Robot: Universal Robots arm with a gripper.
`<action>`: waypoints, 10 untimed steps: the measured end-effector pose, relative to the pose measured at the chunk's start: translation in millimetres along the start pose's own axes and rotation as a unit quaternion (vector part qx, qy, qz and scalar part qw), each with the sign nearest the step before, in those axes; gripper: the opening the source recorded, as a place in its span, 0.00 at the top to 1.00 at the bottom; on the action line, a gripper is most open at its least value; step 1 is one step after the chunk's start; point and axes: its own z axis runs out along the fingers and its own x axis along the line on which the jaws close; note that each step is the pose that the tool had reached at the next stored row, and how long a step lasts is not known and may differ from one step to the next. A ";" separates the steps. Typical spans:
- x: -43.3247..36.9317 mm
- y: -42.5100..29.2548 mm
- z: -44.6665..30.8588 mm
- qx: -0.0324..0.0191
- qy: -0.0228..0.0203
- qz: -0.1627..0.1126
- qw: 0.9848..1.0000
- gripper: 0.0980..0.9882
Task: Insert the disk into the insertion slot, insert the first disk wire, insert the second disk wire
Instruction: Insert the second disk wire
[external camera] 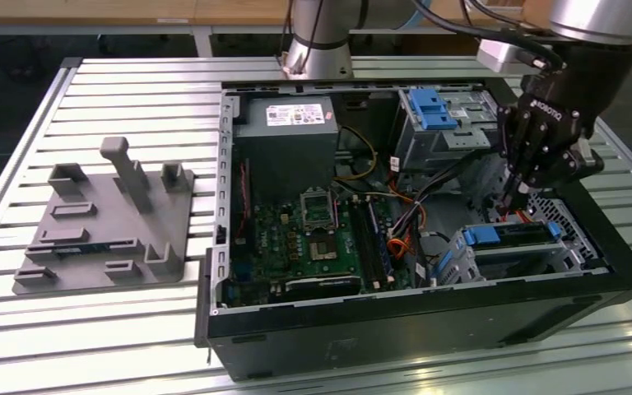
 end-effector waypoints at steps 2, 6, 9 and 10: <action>2.1 0.0 0.5 0.000 -0.017 -0.001 1.000 0.94; 7.4 0.0 1.3 0.000 -0.042 -0.001 0.999 0.94; 12.9 0.0 2.3 0.000 -0.049 -0.002 0.999 0.94; 15.0 0.1 2.6 0.000 -0.051 -0.002 0.999 0.94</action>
